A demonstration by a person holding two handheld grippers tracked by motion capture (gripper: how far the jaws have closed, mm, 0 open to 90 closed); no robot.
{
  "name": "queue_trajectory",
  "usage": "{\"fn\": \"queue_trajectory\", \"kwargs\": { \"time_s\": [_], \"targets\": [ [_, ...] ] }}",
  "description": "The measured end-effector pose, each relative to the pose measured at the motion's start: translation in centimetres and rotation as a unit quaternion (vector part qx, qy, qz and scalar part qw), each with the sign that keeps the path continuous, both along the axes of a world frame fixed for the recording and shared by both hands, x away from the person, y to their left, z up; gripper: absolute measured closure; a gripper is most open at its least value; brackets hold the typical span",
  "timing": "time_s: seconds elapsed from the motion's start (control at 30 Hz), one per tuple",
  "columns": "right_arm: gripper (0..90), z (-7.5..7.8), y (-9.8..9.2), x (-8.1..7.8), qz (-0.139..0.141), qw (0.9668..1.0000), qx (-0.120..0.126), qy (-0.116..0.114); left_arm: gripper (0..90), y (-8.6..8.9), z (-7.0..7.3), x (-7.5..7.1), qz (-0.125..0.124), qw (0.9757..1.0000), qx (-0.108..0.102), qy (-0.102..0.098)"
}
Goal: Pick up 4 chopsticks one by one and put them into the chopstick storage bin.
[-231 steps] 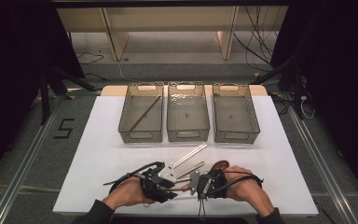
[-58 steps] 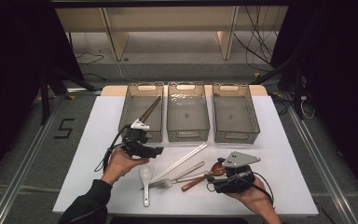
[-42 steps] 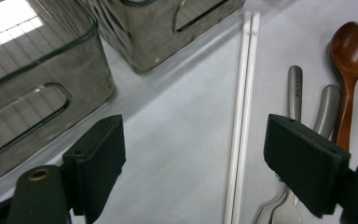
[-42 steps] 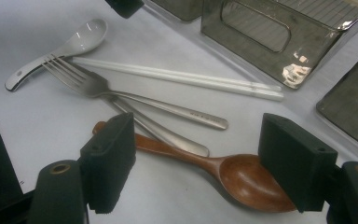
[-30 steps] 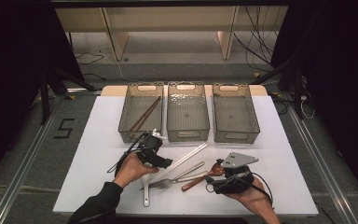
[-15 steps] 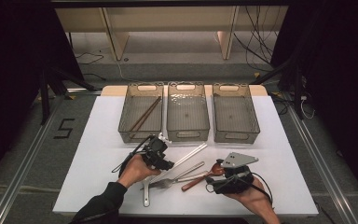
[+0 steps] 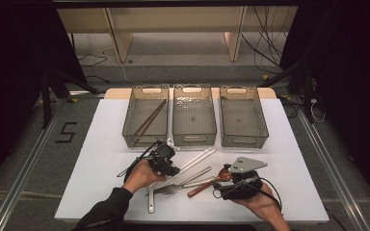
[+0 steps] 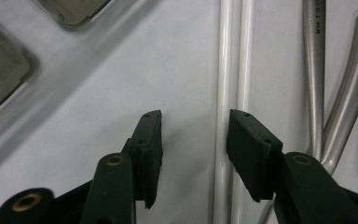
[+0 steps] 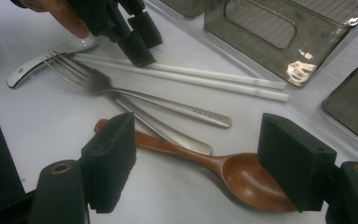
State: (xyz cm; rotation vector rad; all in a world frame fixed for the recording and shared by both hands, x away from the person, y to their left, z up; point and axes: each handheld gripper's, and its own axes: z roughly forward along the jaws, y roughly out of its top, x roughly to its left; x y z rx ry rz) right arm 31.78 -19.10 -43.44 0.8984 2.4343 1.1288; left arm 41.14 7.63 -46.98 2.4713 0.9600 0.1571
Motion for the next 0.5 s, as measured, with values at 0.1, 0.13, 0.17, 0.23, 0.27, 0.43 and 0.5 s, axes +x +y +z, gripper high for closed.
{"fn": "queue_trajectory", "kwargs": {
  "time_s": [0.1,0.13,0.17,0.23,0.27,0.43,0.5],
  "targets": [
    [28.9,-0.01,0.04,0.02,0.001,1.0000,-0.002,0.000,59.2,-0.26,0.06,-0.17,-0.009,0.9999,0.008,-0.002],
    [28.9,-0.02,0.06,0.03,0.001,1.0000,-0.002,0.000,61.0,-0.33,0.10,-0.19,-0.014,0.9998,0.012,-0.004],
    [28.9,-0.02,0.07,0.03,0.001,1.0000,-0.002,0.000,62.4,-0.44,0.10,-0.26,-0.014,0.9998,0.015,-0.005],
    [28.9,-0.02,0.07,0.03,0.001,1.0000,-0.002,0.000,64.6,-0.58,0.10,-0.30,-0.016,0.9996,0.021,-0.008],
    [28.9,-0.01,0.07,0.03,0.001,1.0000,-0.002,0.000,65.8,-0.62,0.11,-0.30,-0.015,0.9996,0.021,-0.009],
    [29.0,0.04,0.04,0.02,0.001,1.0000,-0.003,0.000,71.4,-0.70,0.16,-0.32,-0.023,0.9994,0.024,-0.007],
    [29.1,0.06,0.04,0.03,0.000,1.0000,-0.002,0.000,73.1,-0.87,0.18,-0.46,-0.025,0.9993,0.026,-0.007]
  ]
}}
